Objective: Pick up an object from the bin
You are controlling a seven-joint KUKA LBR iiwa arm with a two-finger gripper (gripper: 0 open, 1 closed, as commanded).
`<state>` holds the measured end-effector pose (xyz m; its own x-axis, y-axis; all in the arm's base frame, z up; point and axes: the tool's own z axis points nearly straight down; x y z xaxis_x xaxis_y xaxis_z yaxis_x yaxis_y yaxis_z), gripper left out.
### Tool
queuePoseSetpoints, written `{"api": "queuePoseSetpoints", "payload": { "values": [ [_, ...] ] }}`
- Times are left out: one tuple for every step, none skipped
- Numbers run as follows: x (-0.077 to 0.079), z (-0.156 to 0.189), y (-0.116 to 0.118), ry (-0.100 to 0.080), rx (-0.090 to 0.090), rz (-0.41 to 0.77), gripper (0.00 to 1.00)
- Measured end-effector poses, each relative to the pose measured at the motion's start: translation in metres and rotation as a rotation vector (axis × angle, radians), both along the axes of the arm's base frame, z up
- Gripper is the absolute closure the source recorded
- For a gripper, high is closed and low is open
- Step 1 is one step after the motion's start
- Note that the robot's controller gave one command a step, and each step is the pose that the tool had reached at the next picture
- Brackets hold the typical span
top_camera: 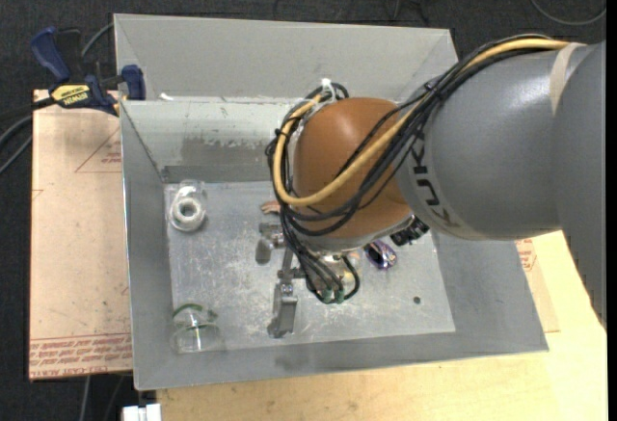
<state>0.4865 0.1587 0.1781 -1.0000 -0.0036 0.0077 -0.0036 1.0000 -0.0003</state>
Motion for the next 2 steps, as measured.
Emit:
{"api": "queuePoseSetpoints", "payload": {
  "values": [
    [0.002,0.004,-0.001,-0.007,0.001,-0.005,0.0],
    [0.001,-0.107,0.077,-0.011,0.005,0.014,0.0]
  ]
}}
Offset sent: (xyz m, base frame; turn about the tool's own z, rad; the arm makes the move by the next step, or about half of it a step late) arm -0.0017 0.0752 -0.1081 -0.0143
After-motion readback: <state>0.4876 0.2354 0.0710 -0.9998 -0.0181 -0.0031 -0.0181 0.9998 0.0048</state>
